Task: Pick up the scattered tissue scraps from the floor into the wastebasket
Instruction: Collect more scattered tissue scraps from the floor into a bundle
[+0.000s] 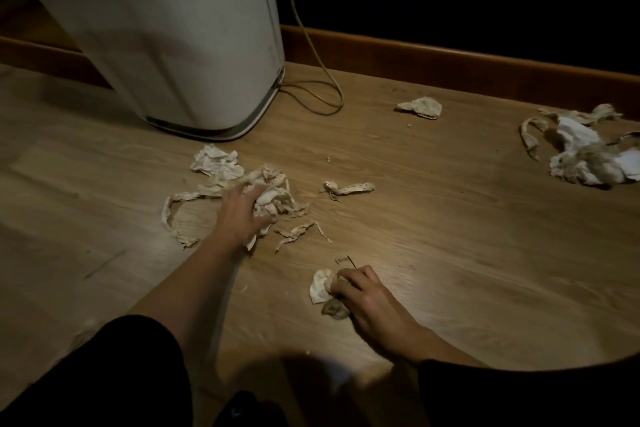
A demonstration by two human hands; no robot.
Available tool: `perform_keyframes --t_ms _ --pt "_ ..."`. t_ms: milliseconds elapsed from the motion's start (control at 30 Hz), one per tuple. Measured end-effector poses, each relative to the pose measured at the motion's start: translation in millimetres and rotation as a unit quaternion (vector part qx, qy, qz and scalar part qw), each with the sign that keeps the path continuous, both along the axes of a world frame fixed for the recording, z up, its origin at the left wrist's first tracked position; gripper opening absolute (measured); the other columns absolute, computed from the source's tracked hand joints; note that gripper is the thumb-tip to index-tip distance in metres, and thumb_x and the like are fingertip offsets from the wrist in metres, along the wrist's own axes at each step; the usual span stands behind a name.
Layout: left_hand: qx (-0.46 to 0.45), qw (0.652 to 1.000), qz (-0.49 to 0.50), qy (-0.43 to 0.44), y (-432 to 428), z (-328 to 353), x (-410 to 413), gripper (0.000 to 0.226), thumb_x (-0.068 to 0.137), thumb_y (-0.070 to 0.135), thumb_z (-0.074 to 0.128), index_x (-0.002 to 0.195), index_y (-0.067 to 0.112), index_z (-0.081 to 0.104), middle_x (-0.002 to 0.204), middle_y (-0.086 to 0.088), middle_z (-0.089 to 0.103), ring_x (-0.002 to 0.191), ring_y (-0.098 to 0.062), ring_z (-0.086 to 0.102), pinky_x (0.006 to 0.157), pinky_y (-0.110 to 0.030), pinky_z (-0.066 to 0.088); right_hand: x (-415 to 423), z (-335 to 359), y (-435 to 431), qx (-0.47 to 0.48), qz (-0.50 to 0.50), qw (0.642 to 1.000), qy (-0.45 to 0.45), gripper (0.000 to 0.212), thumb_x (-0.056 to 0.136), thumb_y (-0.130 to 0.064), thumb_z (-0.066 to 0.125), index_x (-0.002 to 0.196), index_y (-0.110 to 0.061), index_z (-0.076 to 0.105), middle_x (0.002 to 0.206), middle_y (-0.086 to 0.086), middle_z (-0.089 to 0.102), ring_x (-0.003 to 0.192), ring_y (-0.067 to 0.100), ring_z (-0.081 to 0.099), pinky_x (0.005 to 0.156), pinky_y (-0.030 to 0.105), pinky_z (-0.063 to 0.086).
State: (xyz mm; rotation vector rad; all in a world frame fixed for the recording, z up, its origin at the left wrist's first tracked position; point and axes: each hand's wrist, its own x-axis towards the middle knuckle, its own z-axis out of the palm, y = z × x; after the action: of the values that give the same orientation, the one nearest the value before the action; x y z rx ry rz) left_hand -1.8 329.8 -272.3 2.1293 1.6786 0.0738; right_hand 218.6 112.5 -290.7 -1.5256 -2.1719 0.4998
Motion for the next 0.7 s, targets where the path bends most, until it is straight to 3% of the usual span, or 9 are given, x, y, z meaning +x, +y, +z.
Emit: perform_keyframes --t_ms 67,167,267,333,433,533,633,700 --pt "0.036 0.999 0.002 0.001 -8.2 2.5 7.8 0.056 0.075 0.029 0.069 0.128 0.027 0.049 0.127 -0.023 0.051 0.117 -0.041 0.04 0.096 -0.047 0.038 1.0 -4.7 13.6 0.004 0.0 1.0 -0.001 0.019 0.094 -0.016 0.05 0.112 -0.021 0.055 0.117 0.001 0.055 0.097 0.015 0.042 0.078 0.028 0.044" --pt "0.081 0.996 -0.013 -0.019 -20.6 -1.1 22.6 0.05 0.077 0.001 0.062 0.125 0.015 0.055 0.118 -0.022 0.054 0.107 -0.041 0.043 0.091 -0.046 0.039 7.2 -1.4 51.0 0.008 -0.028 0.999 0.014 0.017 0.093 -0.013 0.047 0.104 -0.018 0.058 0.111 0.005 0.058 0.096 0.018 0.045 0.078 0.032 0.044" --pt "0.106 0.992 0.01 -0.074 -20.1 -2.3 25.7 0.05 0.073 -0.005 0.059 0.12 0.013 0.059 0.11 -0.023 0.056 0.102 -0.04 0.05 0.085 -0.045 0.047 18.6 11.5 104.7 0.035 -0.093 0.994 0.041 0.02 0.09 -0.019 0.047 0.101 -0.012 0.062 0.109 0.013 0.06 0.097 0.028 0.05 0.081 0.038 0.044" --pt "0.135 0.984 0.065 -0.096 -19.0 4.7 29.2 0.049 0.074 -0.007 0.057 0.119 0.013 0.058 0.11 -0.022 0.055 0.103 -0.038 0.049 0.084 -0.043 0.047 28.1 17.1 137.2 0.037 -0.139 0.988 0.048 0.017 0.088 -0.012 0.056 0.103 -0.007 0.064 0.111 0.016 0.06 0.099 0.033 0.05 0.084 0.039 0.041" --pt "0.132 0.978 0.124 -0.101 -24.0 17.0 37.4 0.046 0.079 0.003 0.061 0.124 0.012 0.054 0.123 -0.023 0.05 0.115 -0.037 0.043 0.091 -0.043 0.045 36.5 13.8 167.2 0.022 -0.198 0.979 0.044 0.02 0.09 -0.011 0.056 0.109 -0.007 0.062 0.117 0.016 0.057 0.104 0.032 0.045 0.091 0.038 0.038" --pt "0.036 0.99 0.118 -0.067 -41.7 16.6 42.5 0.053 0.079 0.031 0.061 0.129 0.018 0.047 0.134 -0.02 0.037 0.124 -0.038 0.032 0.102 -0.048 0.038 23.8 7.0 167.5 -0.06 -0.219 0.974 0.012 0.039 0.094 -0.034 0.05 0.126 -0.01 0.051 0.134 0.013 0.046 0.119 0.031 0.035 0.101 0.04 0.033" --pt "0.0 0.996 0.091 0.002 -68.5 2.7 46.5 0.076 0.071 0.057 0.061 0.135 0.029 0.032 0.146 -0.012 0.024 0.133 -0.036 0.021 0.105 -0.054 0.028 6.6 0.8 142.9 -0.074 -0.186 0.98 -0.015 0.059 0.09 -0.046 0.051 0.137 -0.013 0.04 0.144 0.012 0.034 0.129 0.032 0.027 0.107 0.046 0.029" --pt "0.025 0.996 0.085 0.014 -76.3 -5.0 46.1 0.078 0.07 0.058 0.063 0.136 0.032 0.03 0.147 -0.012 0.024 0.134 -0.034 0.021 0.104 -0.054 0.028 0.1 -5.3 126.3 -0.045 -0.148 0.987 -0.035 0.059 0.087 -0.04 0.056 0.136 -0.011 0.041 0.141 0.016 0.037 0.127 0.033 0.029 0.106 0.044 0.03"
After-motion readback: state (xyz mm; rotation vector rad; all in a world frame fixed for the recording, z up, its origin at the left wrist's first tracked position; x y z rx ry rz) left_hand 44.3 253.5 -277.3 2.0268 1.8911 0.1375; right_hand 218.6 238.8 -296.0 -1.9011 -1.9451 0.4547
